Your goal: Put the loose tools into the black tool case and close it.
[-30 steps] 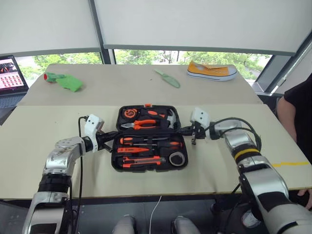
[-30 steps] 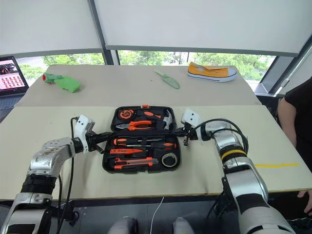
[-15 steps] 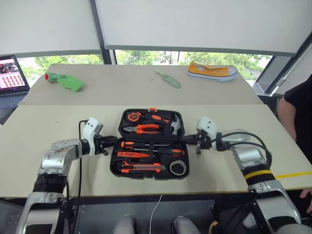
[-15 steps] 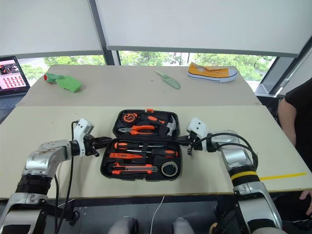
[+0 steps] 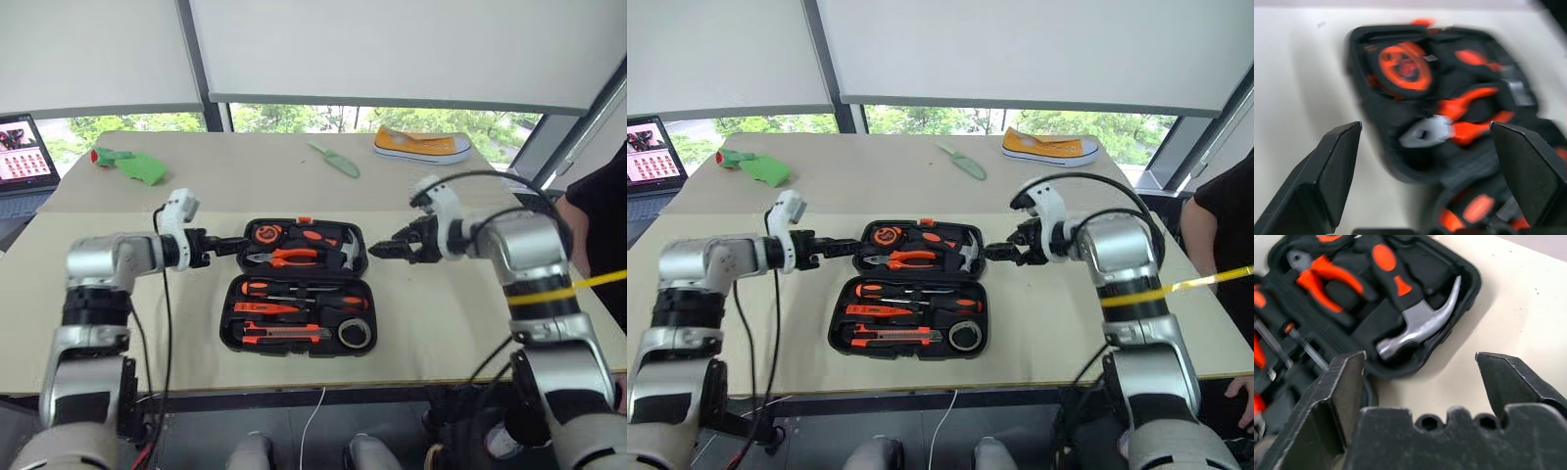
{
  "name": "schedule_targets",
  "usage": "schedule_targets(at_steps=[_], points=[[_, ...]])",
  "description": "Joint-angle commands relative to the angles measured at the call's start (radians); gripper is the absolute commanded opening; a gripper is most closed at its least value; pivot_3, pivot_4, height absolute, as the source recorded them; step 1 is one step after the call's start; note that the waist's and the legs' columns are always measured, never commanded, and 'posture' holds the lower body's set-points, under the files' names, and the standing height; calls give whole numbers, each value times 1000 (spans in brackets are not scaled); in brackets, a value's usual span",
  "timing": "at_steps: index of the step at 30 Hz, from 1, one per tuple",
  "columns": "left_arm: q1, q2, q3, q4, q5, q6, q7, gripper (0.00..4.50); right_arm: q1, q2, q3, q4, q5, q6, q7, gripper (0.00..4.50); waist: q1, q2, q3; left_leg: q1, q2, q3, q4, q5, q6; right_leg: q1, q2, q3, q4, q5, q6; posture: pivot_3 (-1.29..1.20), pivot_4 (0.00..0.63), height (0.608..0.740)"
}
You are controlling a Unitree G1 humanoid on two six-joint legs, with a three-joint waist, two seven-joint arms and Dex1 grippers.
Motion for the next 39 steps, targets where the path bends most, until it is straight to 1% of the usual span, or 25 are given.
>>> schedule_targets(at_steps=[1, 6, 12, 15, 16, 17, 18, 20, 22, 23, 24, 25, 26, 28, 29, 30, 32, 33, 36, 37, 39], points=[[-74, -31, 15, 122, 37, -53, 64, 4500, -75, 52, -45, 190, -3, -23, -99, 4232, 0, -1, 0, -1, 0, 0, -1, 0, 0, -1, 0, 0, -1, 0, 0, 0, 150, 740], [-113, -55, 23, 206, 43, -92, 65, 4500, -134, 97, -30, 330, -1, -59, -124, 4232, -1, -1, 1, -10, -1, 0, -1, 0, 0, -10, 0, 0, 1, 0, 0, 0, 150, 740], [-120, -73, 20, 248, 57, -112, 59, 4500, -160, 149, -29, 418, -4, -88, -152, 4232, -3, -1, 1, -12, -1, 0, -1, 0, 0, -13, 0, 0, 3, 0, 0, 0, 150, 740], [-124, -77, 32, 265, 59, -126, 75, 3768, -172, 162, -35, 463, -11, -94, -176, 3518, -6, -1, 1, -12, -1, 0, -1, 1, -1, -13, 0, 0, 4, 0, 0, 0, 150, 740], [-126, -79, 35, 270, 60, -133, 79, 3426, -175, 164, -33, 475, -14, -97, -180, 3216, -6, -1, 1, -12, -1, 0, -1, 1, -1, -13, 0, 0, 4, 0, 0, 0, 150, 740], [-127, -80, 43, 276, 57, -138, 86, 2896, -176, 164, -29, 484, -17, -95, -183, 2727, -7, -1, 1, -12, -1, 0, -1, 1, -2, -13, 0, 0, 4, 0, 0, 0, 150, 740], [-128, -82, 49, 280, 55, -140, 89, 2680, -178, 165, -28, 490, -19, -94, -186, 2525, -8, -1, 1, -11, -1, 0, -1, 1, -2, -13, 0, 0, 4, 0, 0, 0, 150, 740], [-129, -85, 59, 285, 52, -141, 94, 1930, -180, 166, -32, 498, -18, -90, -192, 1833, -8, -1, 1, -10, -1, -1, -1, 2, -2, -12, 0, 0, 5, 0, 0, 0, 150, 740], [-117, -87, 69, 275, 45, -132, 95, 1167, -179, 171, -66, 495, -4, -106, -215, 1122, -8, -1, 1, -9, -1, -1, -1, 2, -3, -11, 0, 0, 5, 0, 0, 0, 150, 740], [-108, -87, 74, 268, 42, -128, 95, 743, -171, 174, -91, 481, 5, -142, -233, 758, -8, -1, 1, -8, -1, -1, -1, 2, -3, -9, 0, 0, 5, 1, 0, 0, 150, 740], [-98, -88, 80, 260, 40, -132, 97, 463, -158, 179, -115, 458, 18, -191, -240, 447, -9, -1, 1, -6, -1, -1, -1, 2, -3, -8, 0, 0, 5, 1, 0, 0, 150, 740], [-85, -92, 97, 250, 35, -155, 106, 64, -136, 184, -133, 416, 30, -270, -233, 104, -8, -1, 1, -5, -1, -1, -1, 2, -3, -7, 0, 0, 5, 1, 0, 0, 150, 740], [-73, -99, 118, 240, 25, -183, 112, 11, -115, 188, -144, 378, 38, -339, -226, 32, -8, -1, 1, -5, -1, -1, -1, 2, -3, -6, 0, 0, 5, 1, 0, 0, 150, 740], [-39, -117, 170, 199, 0, -280, 119, 11, -65, 187, -144, 296, 45, -471, -186, 32, -7, -1, 1, -3, -1, -1, -1, 2, -3, -4, 0, 0, 4, 1, 0, 0, 150, 740], [-7, -130, 193, 156, -17, -356, 100, 11, -28, 183, -142, 235, 52, -534, -162, 32, -7, -1, 1, -3, -1, -1, -1, 2, -3, -3, 0, 0, 4, 1, 0, 0, 150, 740], [26, -140, 211, 112, -33, -414, 74, 11, 8, 177, -140, 182, 58, -589, -138, 32, -7, -1, 1, -3, -1, -1, -1, 3, -3, -4, 0, 0, 4, 1, 0, 0, 150, 740], [96, -157, 232, 28, -59, -549, -5, 11, 94, 159, -124, 86, 42, -778, -94, 32, -6, -1, 1, -4, -1, -1, -2, 3, -3, -4, 0, 0, 3, 1, 1, 0, 150, 740], [140, -167, 240, -18, -72, -642, -63, 11, 148, 134, -97, 49, 9, -896, -70, 32, -5, -1, 2, -5, 0, -1, -2, 3, -4, -5, 0, 0, 2, 1, 1, 0, 150, 740], [256, -174, 230, -110, -56, -815, -129, 11, 295, 64, -44, 2, -68, -1226, -16, 32, 1, -1, 2, -12, -1, -1, -2, 3, -4, -11, -1, 0, 1, 1, 1, 0, 150, 740], [290, -170, 227, -126, -45, -851, -128, 11, 337, 46, -40, 1, -83, -1314, -17, 32, 1, -1, 2, -13, -1, -1, -2, 3, -4, -12, -1, 0, 1, 1, 1, 0, 150, 740], [364, -155, 208, -156, -6, -994, -168, 11, 404, 12, -37, 15, -132, -1483, -54, 32, 1, -1, 2, -14, -1, -1, -2, 2, -4, -12, -1, 0, -1, 1, 1, 0, 150, 740]])
